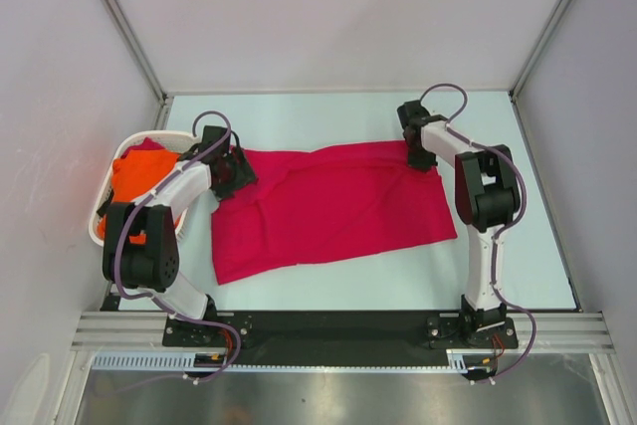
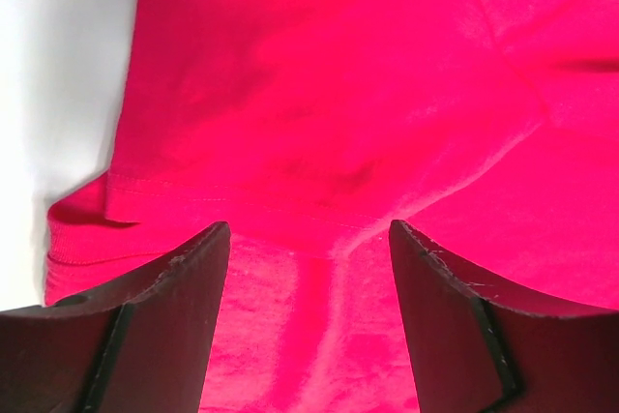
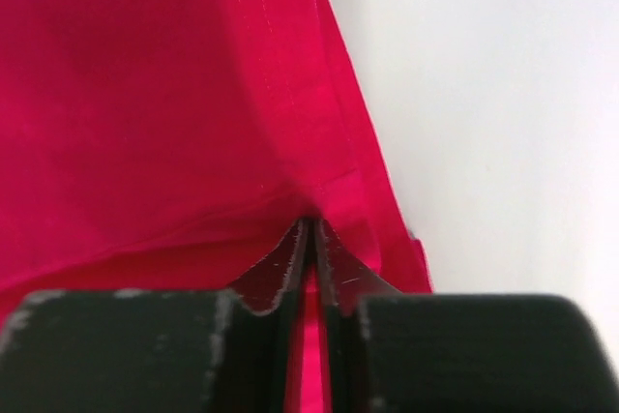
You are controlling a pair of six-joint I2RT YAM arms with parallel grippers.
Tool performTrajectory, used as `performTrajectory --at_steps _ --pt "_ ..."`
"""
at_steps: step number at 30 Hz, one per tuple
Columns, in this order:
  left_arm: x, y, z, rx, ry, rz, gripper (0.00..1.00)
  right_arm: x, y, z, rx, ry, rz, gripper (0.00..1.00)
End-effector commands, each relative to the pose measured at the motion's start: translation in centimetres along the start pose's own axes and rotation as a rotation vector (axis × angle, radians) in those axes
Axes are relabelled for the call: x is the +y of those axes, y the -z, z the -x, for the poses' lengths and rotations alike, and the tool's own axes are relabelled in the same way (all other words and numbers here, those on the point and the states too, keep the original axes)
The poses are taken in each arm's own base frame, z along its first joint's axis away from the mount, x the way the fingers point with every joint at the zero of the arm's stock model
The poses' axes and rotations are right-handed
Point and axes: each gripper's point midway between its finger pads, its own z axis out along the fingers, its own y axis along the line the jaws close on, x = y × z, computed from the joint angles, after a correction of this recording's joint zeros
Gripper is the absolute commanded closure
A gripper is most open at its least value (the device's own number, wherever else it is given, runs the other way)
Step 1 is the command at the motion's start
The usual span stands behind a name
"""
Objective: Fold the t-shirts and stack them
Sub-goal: Fold the flattened tshirt in 1/3 of the way
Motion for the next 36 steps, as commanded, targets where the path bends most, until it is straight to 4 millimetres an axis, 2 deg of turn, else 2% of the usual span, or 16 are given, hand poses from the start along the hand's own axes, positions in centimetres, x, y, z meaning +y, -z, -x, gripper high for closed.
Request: performTrajectory --at_steps 1,2,4,6,9,10,11,12,15,16,18,19,20,24,31,36 --pt "-1.7 1.1 1.8 -0.073 -0.025 -0.071 0.27 -1.7 4.5 2.9 -0.163 -0.075 0.017 0.82" --pt "-2.0 1.2 2.1 -0.083 -0.030 -0.078 0.27 -1.4 5.3 4.3 -0.224 -0.095 0.044 0.78" --pt "-2.6 1.5 3.3 -0.119 -0.041 -0.093 0.27 -1.8 6.4 5.5 -0.275 -0.116 0.050 0.63" --pt "-3.1 1.8 4.9 -0.168 -0.045 -0.093 0.26 -2.4 7.3 7.1 -0.336 -0.144 0.077 0.56" --pt "-4.4 1.7 7.2 -0.222 -0.062 -0.108 0.27 -2.7 7.1 8.6 -0.350 -0.190 0.152 0.51" --pt "-4.7 1.5 7.8 -0.229 -0.074 -0.108 0.27 -2.8 6.8 8.9 -0.352 -0.197 0.171 0.51" --pt "-5.2 2.1 9.4 -0.261 -0.074 -0.098 0.27 -2.8 6.2 9.3 -0.346 -0.209 0.180 0.50" --pt "-5.0 1.0 9.6 -0.248 -0.078 -0.067 0.26 -3.0 5.6 9.4 -0.327 -0.220 0.198 0.50" --pt "-5.1 0.6 11.9 -0.270 -0.089 0.002 0.26 -3.0 3.1 9.4 -0.285 -0.231 0.233 0.49" --pt "-4.7 -1.0 11.8 -0.240 -0.098 0.032 0.26 -2.8 2.5 9.4 -0.269 -0.237 0.251 0.49" --pt "-4.9 -1.0 13.2 -0.241 -0.099 0.069 0.27 -1.9 0.9 8.5 -0.208 -0.235 0.304 0.48" --pt "-4.2 -2.5 12.8 -0.206 -0.097 0.107 0.27 -1.8 0.4 8.3 -0.197 -0.237 0.315 0.48" --pt "-4.4 -2.2 13.4 -0.208 -0.096 0.114 0.26 -1.8 0.1 8.3 -0.191 -0.245 0.321 0.48" --pt "-3.2 -3.0 13.4 -0.187 -0.068 0.151 0.26 -0.5 -0.4 7.8 -0.168 -0.256 0.437 0.47" --pt "0.1 -2.2 13.8 -0.201 -0.027 0.227 0.26 0.5 -1.4 7.4 -0.134 -0.264 0.511 0.45" --pt "2.0 -3.5 12.9 -0.147 0.000 0.266 0.27 1.4 -1.9 7.2 -0.110 -0.254 0.524 0.45"
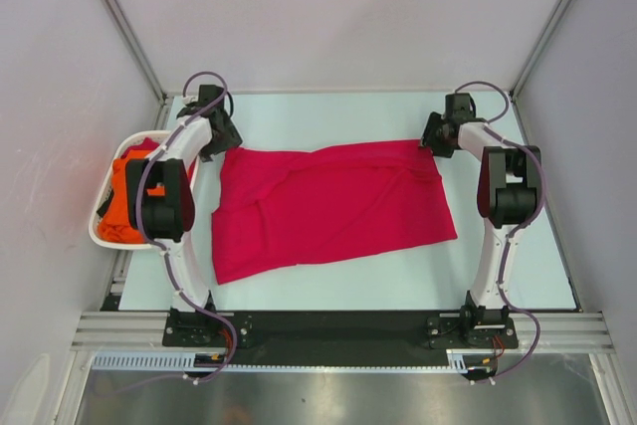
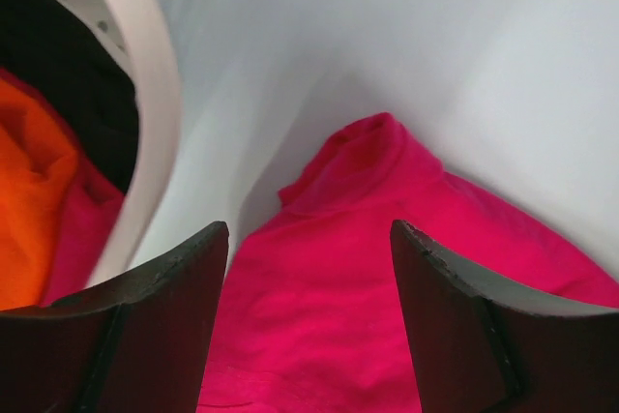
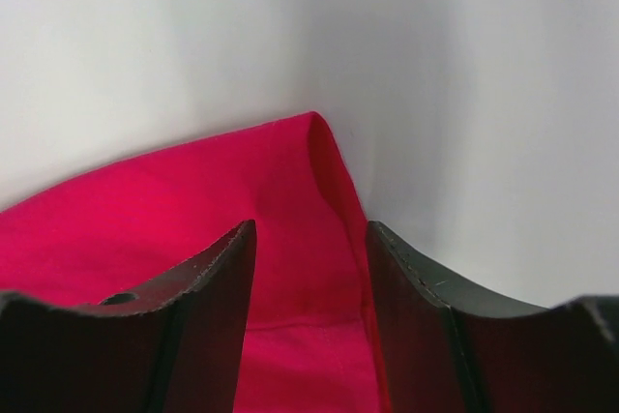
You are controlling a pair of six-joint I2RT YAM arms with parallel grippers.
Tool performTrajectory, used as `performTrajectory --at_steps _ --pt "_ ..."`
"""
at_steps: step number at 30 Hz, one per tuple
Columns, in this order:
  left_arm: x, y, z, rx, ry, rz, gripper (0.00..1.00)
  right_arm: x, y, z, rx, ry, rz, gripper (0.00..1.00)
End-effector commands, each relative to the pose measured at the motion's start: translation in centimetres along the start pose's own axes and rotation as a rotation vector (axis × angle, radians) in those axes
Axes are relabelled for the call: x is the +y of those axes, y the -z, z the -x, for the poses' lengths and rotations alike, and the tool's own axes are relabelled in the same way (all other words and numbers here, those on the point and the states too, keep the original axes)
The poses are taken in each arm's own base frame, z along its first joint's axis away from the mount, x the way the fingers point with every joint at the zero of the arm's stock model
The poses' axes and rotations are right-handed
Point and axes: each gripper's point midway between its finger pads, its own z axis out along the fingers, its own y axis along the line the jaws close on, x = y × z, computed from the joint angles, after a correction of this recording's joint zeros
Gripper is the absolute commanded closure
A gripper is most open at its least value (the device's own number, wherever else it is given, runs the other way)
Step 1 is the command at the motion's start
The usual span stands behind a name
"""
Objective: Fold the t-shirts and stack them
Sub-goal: Fold the flattened tshirt in 1/3 of the way
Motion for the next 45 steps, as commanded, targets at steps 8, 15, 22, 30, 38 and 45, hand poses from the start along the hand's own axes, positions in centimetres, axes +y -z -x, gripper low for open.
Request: performTrajectory --at_steps 8,15,22,30,38,45 --pt "-0.7 -2.4 -1.3 0.103 0.002 -0.031 0.28 1.6 -1.3 0.1 0.051 0.032 0.021 0.51" --pt "-1.3 -4.1 -2.5 0.154 -0.016 -0.049 0.46 1.8 -1.6 -0.4 0.078 0.050 0.003 0.76" --pt "-2.5 -5.3 -1.7 0.154 -0.008 -0.069 1.00 2.0 -1.2 0.5 0.008 0.088 -0.032 0.96" --pt "-4.2 -5.7 0.8 0.126 0.013 -0.088 1.00 1.8 -1.5 3.0 -0.096 0.082 -0.069 0.97" --pt "-5.7 -5.9 3.4 0.085 0.028 -0.108 1.00 1.0 -2.3 6.6 -0.201 0.064 -0.109 0.97" --pt "-7.2 -6.3 4.9 0.060 0.034 -0.149 0.96 1.4 -3.6 10.3 -0.270 0.081 -0.125 0.97"
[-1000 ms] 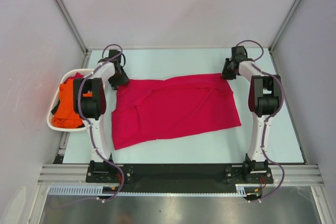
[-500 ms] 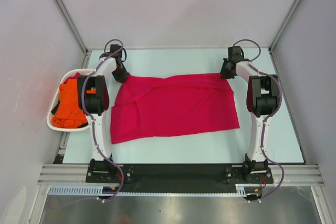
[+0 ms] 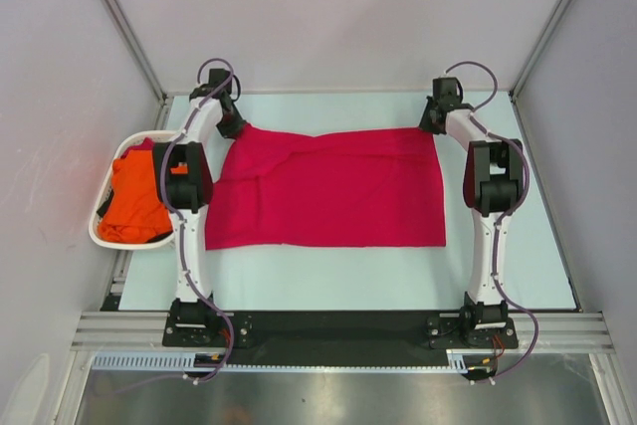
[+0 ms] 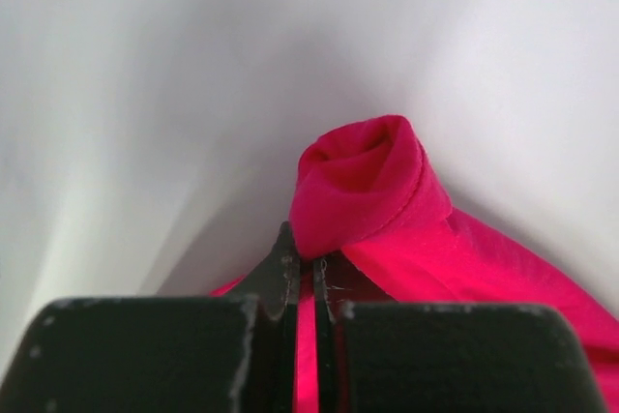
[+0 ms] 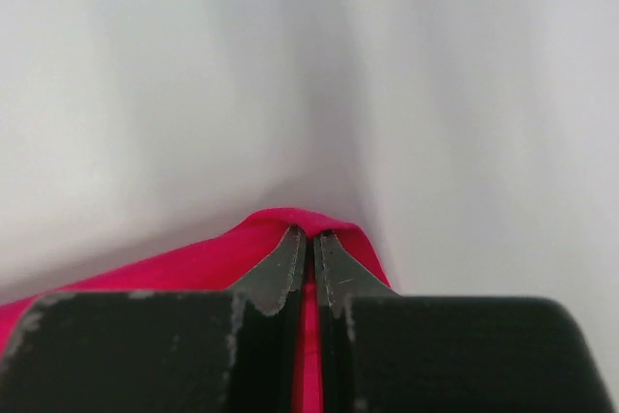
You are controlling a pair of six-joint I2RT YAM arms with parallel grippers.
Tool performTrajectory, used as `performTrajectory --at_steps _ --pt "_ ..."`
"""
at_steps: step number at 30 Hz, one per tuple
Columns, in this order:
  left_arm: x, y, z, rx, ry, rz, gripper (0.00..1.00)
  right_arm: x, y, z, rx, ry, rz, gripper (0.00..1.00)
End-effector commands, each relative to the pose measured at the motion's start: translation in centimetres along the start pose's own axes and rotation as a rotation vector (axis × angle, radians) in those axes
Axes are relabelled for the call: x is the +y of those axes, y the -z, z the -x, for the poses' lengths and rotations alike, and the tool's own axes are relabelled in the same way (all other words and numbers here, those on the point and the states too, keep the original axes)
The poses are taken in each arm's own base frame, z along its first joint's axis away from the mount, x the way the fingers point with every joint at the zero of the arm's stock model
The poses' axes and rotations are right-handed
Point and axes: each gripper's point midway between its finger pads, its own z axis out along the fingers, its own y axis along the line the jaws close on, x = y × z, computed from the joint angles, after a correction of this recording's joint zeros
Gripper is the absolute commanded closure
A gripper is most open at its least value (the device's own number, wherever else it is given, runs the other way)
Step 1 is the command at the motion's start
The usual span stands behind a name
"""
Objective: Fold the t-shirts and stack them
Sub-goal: Fold the flattened tshirt in 1/3 of the way
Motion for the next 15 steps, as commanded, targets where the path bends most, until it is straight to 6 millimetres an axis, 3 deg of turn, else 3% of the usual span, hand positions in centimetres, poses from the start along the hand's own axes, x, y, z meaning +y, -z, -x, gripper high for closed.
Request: performTrajectory --at_steps 1,2,4,5,6,7,8,9,10,11,12,13,14,15 --pt "-1.8 0.7 1.8 -0.038 0.014 -0.056 0.85 0.5 -0.8 5.1 -0.139 0.024 -0.017 0.97" --pt "-1.9 0.9 1.8 -0.037 0.014 -0.064 0.77 0.5 -0.9 5.5 -0.155 0.029 -0.029 0.97" --pt "-1.7 1.2 1.1 -0.031 0.002 -0.057 0.52 0.7 -1.0 6.4 -0.185 0.039 -0.042 0.90" --pt "-1.2 2.1 0.5 -0.030 -0.003 -0.048 0.39 0.9 -0.9 6.7 -0.193 0.051 -0.044 0.81" --pt "-0.8 2.5 0.3 -0.040 -0.008 -0.037 0.35 1.1 -0.5 7.0 -0.199 0.065 -0.043 0.60" --pt "-1.0 3.1 0.5 -0.065 -0.012 -0.049 0.07 1.3 -0.3 6.7 -0.197 0.078 -0.053 0.55" --pt "-1.0 5.2 1.2 -0.103 -0.005 -0.063 0.01 0.9 0.4 6.9 -0.214 0.080 -0.096 0.52" --pt "0.1 5.1 -0.4 -0.081 -0.010 -0.041 0.00 0.8 0.9 6.9 -0.222 0.081 -0.111 0.45" --pt "0.3 5.7 -0.1 -0.114 -0.007 -0.041 0.00 1.7 3.3 8.7 -0.283 0.069 -0.099 0.43" --pt "0.7 6.3 -0.3 -0.124 -0.004 -0.039 0.00 0.8 3.4 6.7 -0.257 0.075 -0.133 0.41" --pt "1.4 8.1 -0.8 -0.144 -0.001 -0.038 0.00 0.9 4.3 6.7 -0.276 0.073 -0.136 0.38" --pt "1.7 8.7 -0.8 -0.169 0.000 -0.036 0.00 2.1 7.6 8.5 -0.352 0.064 -0.111 0.37" --pt "2.8 9.0 -2.2 -0.155 -0.002 -0.021 0.00 1.3 8.0 6.7 -0.333 0.073 -0.145 0.36" --pt "2.8 11.3 -1.7 -0.199 0.006 -0.047 0.00 1.4 9.4 6.6 -0.345 0.056 -0.143 0.36"
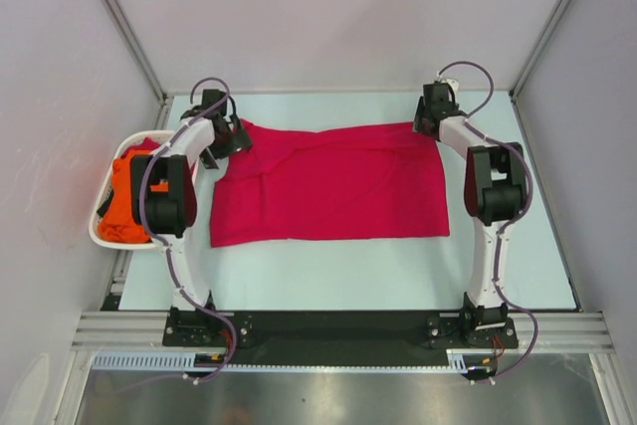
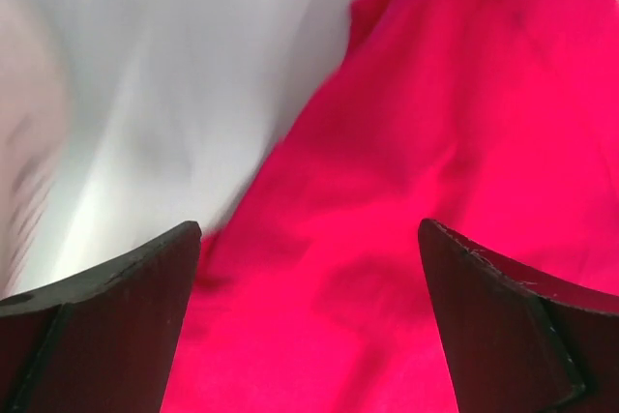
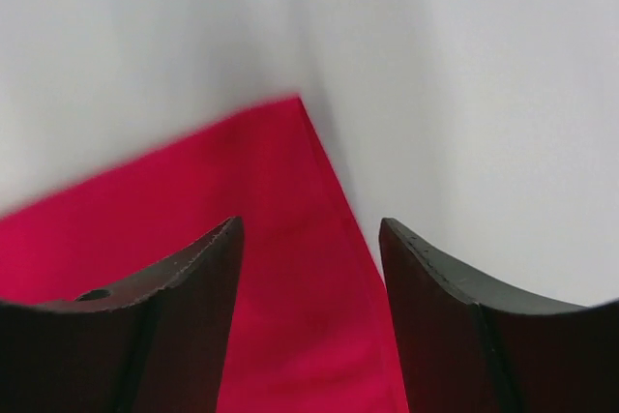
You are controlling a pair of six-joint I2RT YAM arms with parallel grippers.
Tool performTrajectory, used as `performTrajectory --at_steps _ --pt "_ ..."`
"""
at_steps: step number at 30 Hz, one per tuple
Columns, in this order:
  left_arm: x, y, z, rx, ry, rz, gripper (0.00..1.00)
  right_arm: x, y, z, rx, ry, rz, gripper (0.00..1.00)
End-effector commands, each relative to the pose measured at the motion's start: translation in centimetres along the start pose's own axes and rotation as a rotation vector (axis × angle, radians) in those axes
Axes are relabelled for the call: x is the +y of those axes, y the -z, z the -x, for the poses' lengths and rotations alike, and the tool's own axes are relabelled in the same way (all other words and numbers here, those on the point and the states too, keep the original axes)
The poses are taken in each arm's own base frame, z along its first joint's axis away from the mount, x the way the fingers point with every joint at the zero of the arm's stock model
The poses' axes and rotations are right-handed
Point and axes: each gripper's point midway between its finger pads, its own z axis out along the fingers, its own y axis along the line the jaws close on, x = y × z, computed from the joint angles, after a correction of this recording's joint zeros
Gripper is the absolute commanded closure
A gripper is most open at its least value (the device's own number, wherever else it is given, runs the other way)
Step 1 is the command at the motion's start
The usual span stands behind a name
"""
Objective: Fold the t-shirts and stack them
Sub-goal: Fold the flattened tshirt in 1/3 of the way, then grap the side of the flattened tshirt closest away from the robot with both arms
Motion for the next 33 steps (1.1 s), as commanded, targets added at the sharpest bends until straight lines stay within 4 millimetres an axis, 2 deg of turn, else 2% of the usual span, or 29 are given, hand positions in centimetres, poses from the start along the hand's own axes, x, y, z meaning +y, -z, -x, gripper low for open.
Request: performTrajectory --at_steps 1,2,3,4,5,6,7,8,9,10,11,12,13,14,17,19,21,24,26,33 --pt "-0.1 9.0 3.7 -0.264 0.036 -0.099 0.00 0.1 10.7 7.4 -0.252 -0.075 -0.012 0.36" --pt "1.0 8.6 1.7 -0.237 0.034 -0.087 0.00 -0.3 11.4 4.9 -0.213 -0.071 -0.024 0.36" --pt "1.1 10.9 1.9 -0.281 0.042 -0.120 0.00 -0.5 12.5 4.4 -0.211 -0.097 -0.020 0.36" --pt "1.2 11.5 1.5 -0.296 0.043 -0.135 0.00 -0.8 13.5 3.9 -0.213 -0.108 -0.019 0.37" --pt "2.2 10.9 -0.5 -0.263 0.035 -0.121 0.00 -1.8 15.2 2.6 -0.205 -0.121 -0.019 0.37" --pt "2.4 12.7 -0.7 -0.293 0.043 -0.143 0.00 -2.1 15.8 1.7 -0.188 -0.130 -0.008 0.37" --pt "2.8 12.9 -1.6 -0.285 0.045 -0.150 0.00 -2.2 16.6 0.9 -0.170 -0.158 0.003 0.37" --pt "3.4 12.4 -3.7 -0.245 0.052 -0.154 0.00 -2.7 17.7 0.7 -0.167 -0.180 0.012 0.39" --pt "3.3 12.7 -4.7 -0.238 0.046 -0.172 0.00 -3.2 17.9 -1.5 -0.107 -0.178 0.012 0.40" --pt "3.3 13.9 -5.1 -0.260 0.046 -0.193 0.00 -3.0 18.2 -2.6 -0.071 -0.189 0.043 0.40" --pt "4.2 13.1 -6.9 -0.231 0.042 -0.170 0.00 -3.1 18.8 -3.0 -0.058 -0.194 0.054 0.41" --pt "4.4 13.2 -8.0 -0.216 0.035 -0.168 0.00 -3.6 18.8 -5.2 -0.002 -0.170 0.045 0.41" --pt "4.7 13.7 -8.6 -0.219 0.037 -0.172 0.00 -3.7 19.0 -6.1 0.027 -0.160 0.046 0.41" --pt "5.4 13.0 -10.1 -0.188 0.035 -0.154 0.00 -3.9 19.2 -6.9 0.059 -0.171 0.043 0.41" --pt "6.9 12.2 -12.8 -0.125 0.037 -0.117 0.00 -4.0 19.6 -10.4 0.188 -0.184 0.052 0.42" --pt "7.5 11.7 -14.0 -0.095 0.033 -0.099 0.00 -4.0 19.8 -12.9 0.266 -0.191 0.064 0.43" --pt "8.5 11.4 -14.8 -0.077 0.032 -0.053 0.00 -4.2 19.9 -14.4 0.308 -0.213 0.066 0.43" --pt "9.2 11.6 -15.1 -0.084 0.033 -0.019 0.00 -5.1 20.0 -17.1 0.375 -0.236 0.051 0.43" --pt "10.2 11.7 -14.5 -0.119 0.039 0.042 0.00 -6.1 20.0 -18.6 0.406 -0.258 0.026 0.43" --pt "11.9 10.2 -15.8 -0.068 0.010 0.177 0.00 -7.4 19.3 -21.6 0.484 -0.286 -0.006 0.44"
